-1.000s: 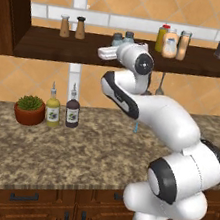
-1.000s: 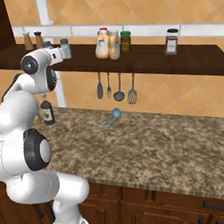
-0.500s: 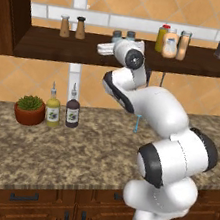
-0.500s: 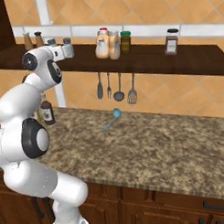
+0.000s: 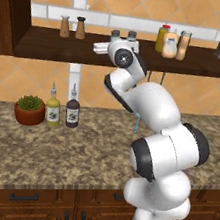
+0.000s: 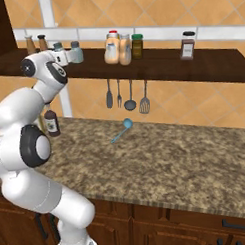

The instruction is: Put the shaker and condiment bottle from the counter next to their counterparts in the cabinet.

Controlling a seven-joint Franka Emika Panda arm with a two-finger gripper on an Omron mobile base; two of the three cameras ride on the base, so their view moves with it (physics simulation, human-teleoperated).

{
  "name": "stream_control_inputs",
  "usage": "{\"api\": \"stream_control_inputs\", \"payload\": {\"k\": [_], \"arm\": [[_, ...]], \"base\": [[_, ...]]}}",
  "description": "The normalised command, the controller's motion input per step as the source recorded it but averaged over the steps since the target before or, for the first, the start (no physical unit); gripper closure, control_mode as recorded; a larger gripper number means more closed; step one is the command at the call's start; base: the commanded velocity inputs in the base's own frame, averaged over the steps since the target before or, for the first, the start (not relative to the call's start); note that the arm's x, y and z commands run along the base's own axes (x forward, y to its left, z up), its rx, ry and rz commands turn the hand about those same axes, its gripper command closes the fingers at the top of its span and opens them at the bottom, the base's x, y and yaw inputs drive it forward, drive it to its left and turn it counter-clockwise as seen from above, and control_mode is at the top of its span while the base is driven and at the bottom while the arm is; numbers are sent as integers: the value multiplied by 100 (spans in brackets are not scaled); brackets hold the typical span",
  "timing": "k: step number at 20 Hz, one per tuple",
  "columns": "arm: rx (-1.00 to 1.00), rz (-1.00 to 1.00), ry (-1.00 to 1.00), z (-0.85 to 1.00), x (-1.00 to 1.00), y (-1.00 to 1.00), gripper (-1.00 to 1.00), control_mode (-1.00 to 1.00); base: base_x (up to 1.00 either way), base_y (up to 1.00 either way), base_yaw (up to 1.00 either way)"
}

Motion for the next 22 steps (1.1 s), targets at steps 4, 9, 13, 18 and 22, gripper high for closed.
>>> {"api": "stream_control_inputs", "payload": {"k": [4, 9, 13, 18, 22], "arm": [[0, -5, 0, -9, 3, 2, -100, -100], [1, -2, -1, 0, 0, 0, -100, -100], [6, 0, -1, 0, -21, 0, -100, -100], [5, 0, -11, 0, -83, 0, -100, -100], [1, 0, -18, -3, -100, 0, -100, -100]], "base": [[0, 0, 0], [0, 0, 0], [0, 0, 0], [0, 0, 0], [0, 0, 0]]}}
